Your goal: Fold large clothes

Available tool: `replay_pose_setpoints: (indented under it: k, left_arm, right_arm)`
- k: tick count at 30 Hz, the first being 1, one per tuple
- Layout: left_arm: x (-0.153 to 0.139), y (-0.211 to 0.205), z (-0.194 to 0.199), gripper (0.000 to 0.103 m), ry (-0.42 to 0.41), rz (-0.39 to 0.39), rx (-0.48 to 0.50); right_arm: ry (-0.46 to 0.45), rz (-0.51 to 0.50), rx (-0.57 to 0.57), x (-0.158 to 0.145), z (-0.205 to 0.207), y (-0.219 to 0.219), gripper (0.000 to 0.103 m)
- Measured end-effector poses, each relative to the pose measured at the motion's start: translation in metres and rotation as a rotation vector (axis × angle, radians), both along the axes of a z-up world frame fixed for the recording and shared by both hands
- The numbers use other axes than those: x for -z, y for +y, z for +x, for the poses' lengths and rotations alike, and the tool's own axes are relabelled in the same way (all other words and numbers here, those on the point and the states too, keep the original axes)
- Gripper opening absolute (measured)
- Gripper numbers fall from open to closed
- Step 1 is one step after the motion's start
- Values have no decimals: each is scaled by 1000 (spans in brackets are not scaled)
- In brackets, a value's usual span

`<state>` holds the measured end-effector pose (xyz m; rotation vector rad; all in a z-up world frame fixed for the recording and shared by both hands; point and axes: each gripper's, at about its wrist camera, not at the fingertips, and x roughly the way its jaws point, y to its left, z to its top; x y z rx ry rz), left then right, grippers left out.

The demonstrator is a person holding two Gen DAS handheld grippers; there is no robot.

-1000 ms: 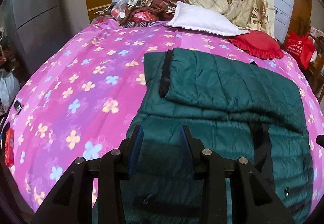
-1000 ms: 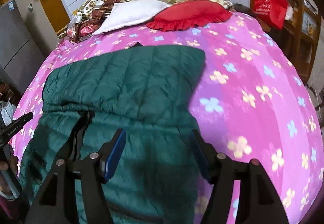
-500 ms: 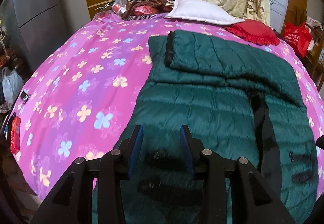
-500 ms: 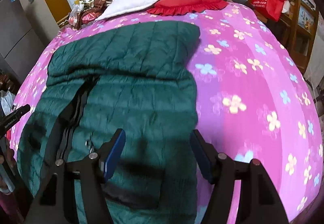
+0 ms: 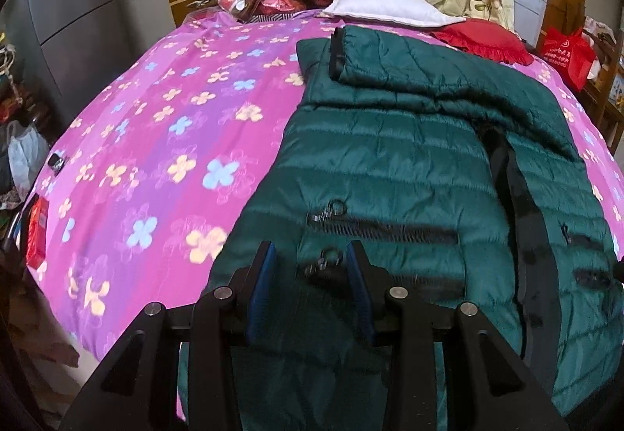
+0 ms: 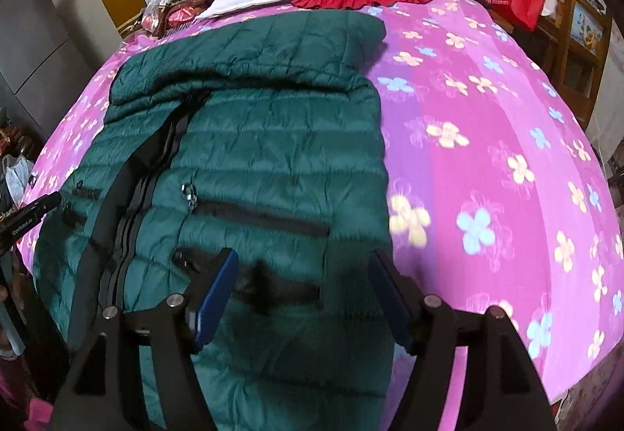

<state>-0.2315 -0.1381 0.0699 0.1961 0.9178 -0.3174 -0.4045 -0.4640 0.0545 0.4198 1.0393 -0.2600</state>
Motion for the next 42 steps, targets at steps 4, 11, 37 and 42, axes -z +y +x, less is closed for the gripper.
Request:
replay_pose_setpoints:
  k: [4, 11, 37, 42]
  left_arm:
    - [0, 6, -10, 16, 3, 1, 5]
    - [-1, 19, -24, 16, 4, 8, 5]
    - [5, 94, -35, 16, 160, -184, -49]
    - [11, 119, -26, 24, 221, -262, -90]
  right_arm:
    - [7, 0, -2, 1, -9, 6, 74]
    - [16, 0, -12, 0, -23, 13, 75]
    - [69, 18, -21, 6, -64, 17, 81]
    - [75, 58, -5, 15, -75, 9, 82]
